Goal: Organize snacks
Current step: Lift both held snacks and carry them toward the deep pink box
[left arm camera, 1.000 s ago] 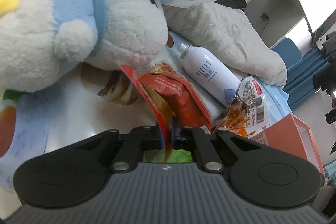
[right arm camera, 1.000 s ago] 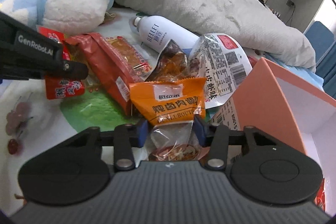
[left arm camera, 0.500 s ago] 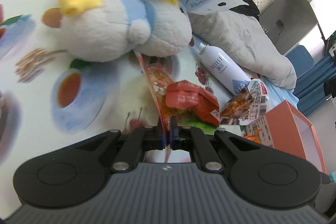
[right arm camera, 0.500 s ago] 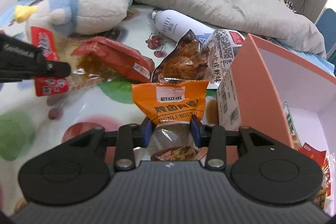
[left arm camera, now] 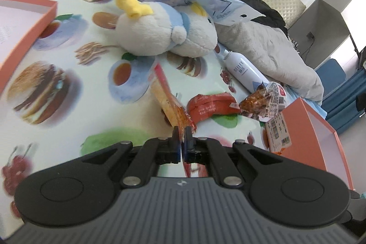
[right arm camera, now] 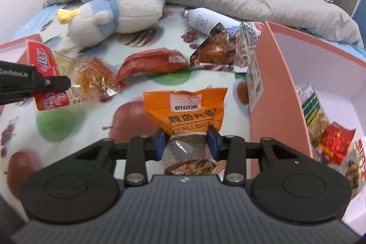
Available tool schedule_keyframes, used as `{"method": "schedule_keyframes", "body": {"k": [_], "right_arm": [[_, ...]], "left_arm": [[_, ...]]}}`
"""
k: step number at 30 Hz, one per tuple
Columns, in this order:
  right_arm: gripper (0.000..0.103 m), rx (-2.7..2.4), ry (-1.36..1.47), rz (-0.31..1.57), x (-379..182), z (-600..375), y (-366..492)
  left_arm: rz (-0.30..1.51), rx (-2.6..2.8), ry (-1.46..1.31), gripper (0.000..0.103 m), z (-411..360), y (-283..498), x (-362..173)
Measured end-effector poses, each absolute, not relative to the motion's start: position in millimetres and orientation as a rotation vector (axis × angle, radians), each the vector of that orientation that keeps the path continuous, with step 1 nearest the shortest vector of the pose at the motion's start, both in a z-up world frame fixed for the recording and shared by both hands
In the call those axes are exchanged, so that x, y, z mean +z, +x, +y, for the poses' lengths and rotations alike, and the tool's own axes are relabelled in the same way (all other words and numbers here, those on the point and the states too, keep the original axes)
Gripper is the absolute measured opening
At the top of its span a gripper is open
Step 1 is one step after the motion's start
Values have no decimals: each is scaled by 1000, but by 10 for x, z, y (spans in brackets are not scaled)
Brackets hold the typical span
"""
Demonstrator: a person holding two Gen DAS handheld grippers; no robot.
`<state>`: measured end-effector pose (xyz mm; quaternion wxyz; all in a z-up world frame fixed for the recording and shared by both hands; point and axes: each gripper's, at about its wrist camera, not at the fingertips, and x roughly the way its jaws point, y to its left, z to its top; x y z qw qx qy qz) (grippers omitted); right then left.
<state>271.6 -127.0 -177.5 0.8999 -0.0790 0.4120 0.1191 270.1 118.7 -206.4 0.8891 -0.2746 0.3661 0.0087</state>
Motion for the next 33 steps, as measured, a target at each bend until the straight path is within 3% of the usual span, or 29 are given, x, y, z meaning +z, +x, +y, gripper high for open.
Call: {"method": "schedule_keyframes", "body": {"k": [14,33], "right_arm": [[41,275,-84,845,-1572,-1490,2149],[41,247,18,726,-1051,-1957,2065]], "left_arm": [[748,2,-577,1,911,1997,-1757],[691,-103,-443,0,292,2013,-1065]]}}
